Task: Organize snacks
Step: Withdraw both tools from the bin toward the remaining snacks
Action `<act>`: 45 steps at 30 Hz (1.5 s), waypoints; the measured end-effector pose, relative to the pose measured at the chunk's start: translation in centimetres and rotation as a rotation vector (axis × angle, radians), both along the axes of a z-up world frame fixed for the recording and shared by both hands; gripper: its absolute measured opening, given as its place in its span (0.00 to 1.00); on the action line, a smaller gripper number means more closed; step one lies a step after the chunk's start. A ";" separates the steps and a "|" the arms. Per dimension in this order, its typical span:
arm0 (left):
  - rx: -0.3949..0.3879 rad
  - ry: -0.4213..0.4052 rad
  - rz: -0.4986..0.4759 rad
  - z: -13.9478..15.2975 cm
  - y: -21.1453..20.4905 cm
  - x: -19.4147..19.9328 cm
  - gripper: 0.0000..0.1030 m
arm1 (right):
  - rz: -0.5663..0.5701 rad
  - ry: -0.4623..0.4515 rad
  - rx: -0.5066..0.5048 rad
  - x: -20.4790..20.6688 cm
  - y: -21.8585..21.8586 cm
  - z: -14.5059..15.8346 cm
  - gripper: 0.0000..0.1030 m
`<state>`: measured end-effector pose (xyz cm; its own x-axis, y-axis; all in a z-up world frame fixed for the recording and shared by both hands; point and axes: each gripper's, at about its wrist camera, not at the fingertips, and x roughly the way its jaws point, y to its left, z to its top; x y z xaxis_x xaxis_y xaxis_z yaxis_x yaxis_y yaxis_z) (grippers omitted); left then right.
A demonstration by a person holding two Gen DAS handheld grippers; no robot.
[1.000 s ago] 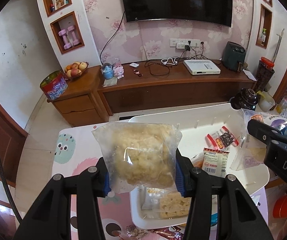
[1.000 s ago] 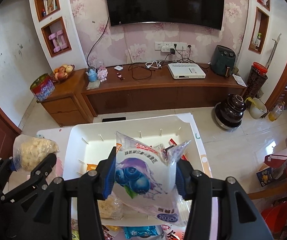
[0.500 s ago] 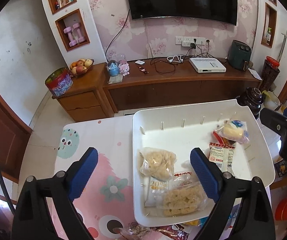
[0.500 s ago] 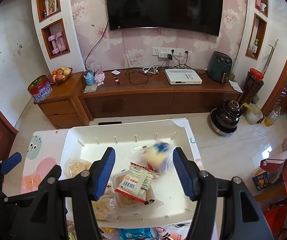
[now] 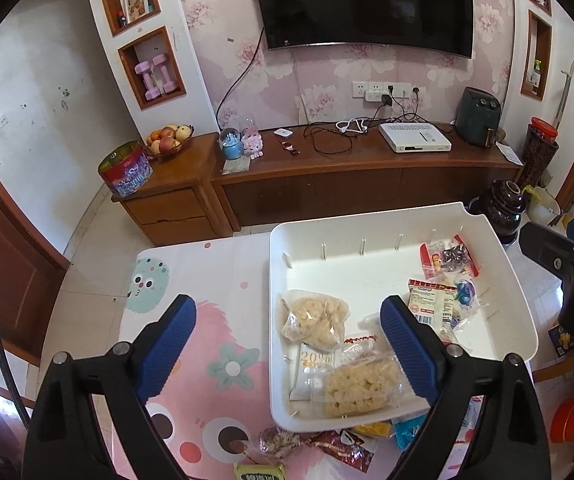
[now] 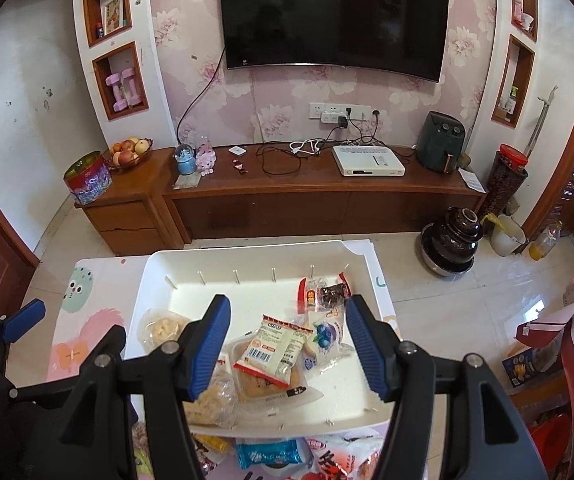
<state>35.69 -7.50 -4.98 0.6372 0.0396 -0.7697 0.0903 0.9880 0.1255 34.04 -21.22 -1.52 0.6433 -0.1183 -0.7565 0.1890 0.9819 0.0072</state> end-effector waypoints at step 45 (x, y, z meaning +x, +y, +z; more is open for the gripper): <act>0.021 0.322 -0.029 -15.9 11.7 -15.5 0.90 | 0.388 0.250 -0.004 -12.1 9.8 -12.9 0.59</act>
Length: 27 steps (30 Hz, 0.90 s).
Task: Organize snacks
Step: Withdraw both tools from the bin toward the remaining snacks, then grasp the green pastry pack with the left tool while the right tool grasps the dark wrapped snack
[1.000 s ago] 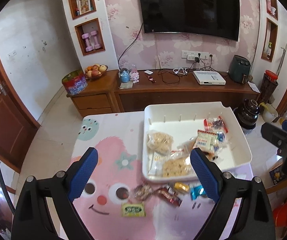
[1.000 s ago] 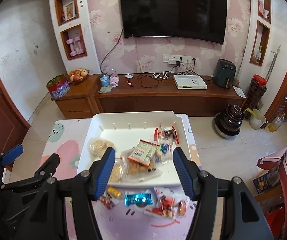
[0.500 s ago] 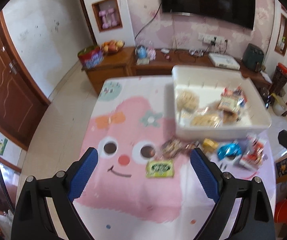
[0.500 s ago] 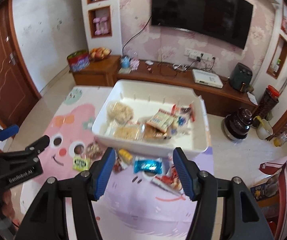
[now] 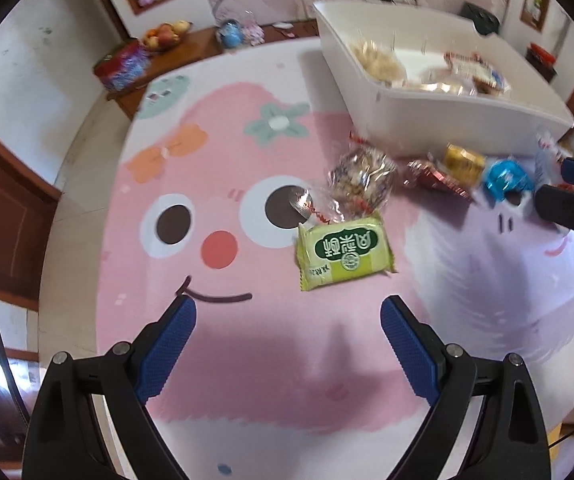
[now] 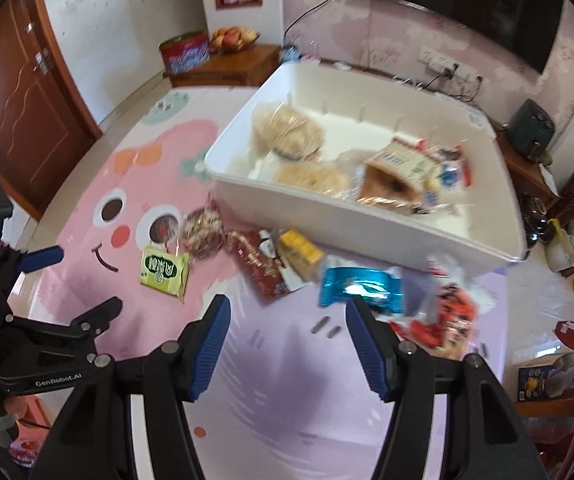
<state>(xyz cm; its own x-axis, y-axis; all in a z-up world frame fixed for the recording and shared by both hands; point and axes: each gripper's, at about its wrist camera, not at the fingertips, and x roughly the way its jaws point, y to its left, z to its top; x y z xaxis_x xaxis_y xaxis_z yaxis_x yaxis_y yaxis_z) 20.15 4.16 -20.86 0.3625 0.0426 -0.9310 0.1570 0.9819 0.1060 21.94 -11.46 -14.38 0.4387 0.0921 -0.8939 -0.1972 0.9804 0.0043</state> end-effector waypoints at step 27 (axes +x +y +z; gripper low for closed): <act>-0.117 0.121 -0.106 -5.4 -1.8 7.0 0.52 | 0.059 0.107 -0.043 6.2 4.1 -8.9 0.33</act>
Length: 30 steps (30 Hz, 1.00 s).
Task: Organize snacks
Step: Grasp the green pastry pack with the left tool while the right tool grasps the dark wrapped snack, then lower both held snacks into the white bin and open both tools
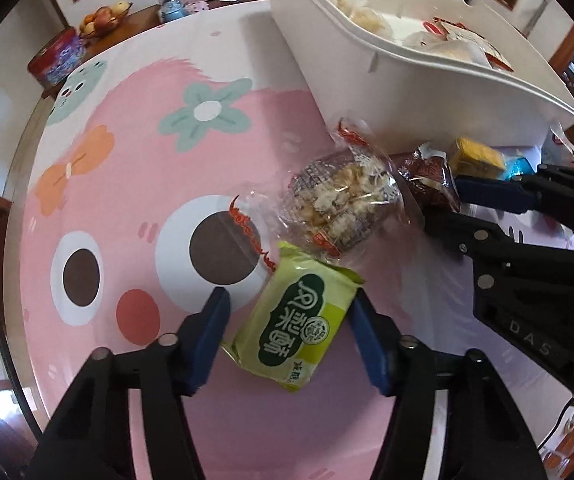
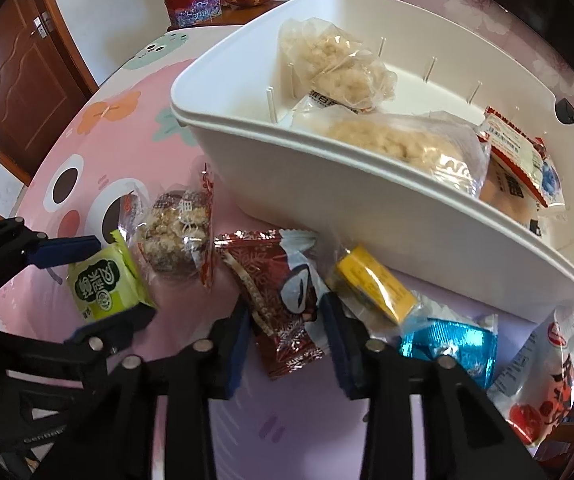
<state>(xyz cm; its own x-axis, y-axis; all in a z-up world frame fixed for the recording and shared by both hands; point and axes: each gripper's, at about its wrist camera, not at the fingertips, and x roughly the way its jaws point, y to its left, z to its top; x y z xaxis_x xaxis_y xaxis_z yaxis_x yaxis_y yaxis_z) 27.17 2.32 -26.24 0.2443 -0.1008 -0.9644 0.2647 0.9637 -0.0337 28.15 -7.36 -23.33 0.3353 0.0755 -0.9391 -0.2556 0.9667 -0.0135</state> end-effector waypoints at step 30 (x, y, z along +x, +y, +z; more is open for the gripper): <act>-0.056 -0.062 0.095 4.5 1.8 -3.1 0.35 | 0.027 -0.037 0.070 -4.1 0.4 4.9 0.14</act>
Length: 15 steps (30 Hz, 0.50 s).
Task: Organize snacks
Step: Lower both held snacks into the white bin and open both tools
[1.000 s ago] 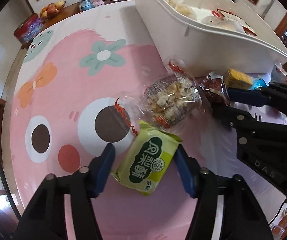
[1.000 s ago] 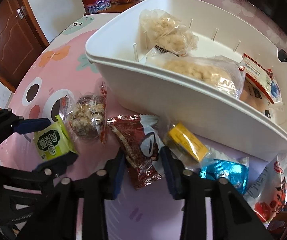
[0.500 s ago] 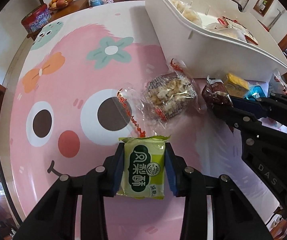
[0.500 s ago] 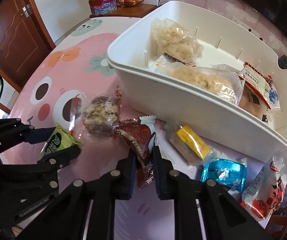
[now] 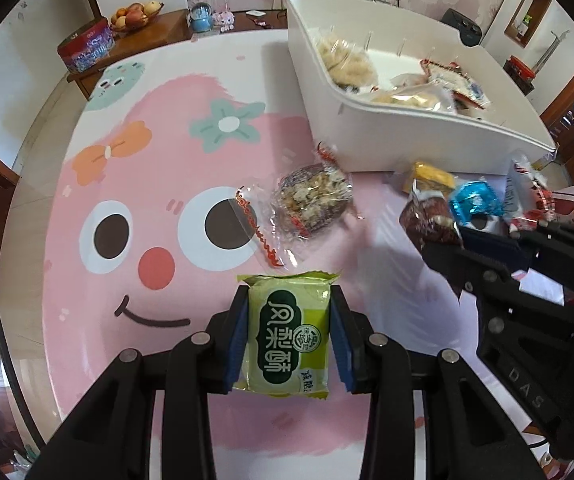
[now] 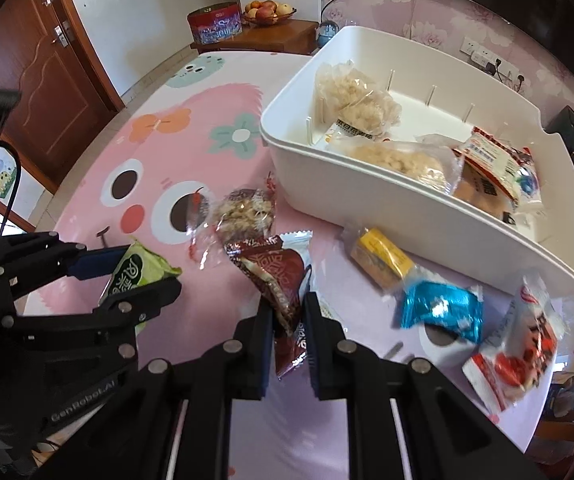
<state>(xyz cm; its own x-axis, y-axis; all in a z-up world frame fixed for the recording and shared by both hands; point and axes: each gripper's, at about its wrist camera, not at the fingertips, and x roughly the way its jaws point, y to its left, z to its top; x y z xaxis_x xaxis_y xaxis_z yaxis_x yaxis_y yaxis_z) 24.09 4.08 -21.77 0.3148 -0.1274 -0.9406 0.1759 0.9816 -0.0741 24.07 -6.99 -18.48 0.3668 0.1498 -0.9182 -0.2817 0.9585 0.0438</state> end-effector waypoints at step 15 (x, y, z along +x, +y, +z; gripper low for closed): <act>-0.005 -0.076 -0.010 8.2 -2.9 -2.8 0.35 | -0.085 -0.030 0.080 -5.0 -3.3 5.8 0.14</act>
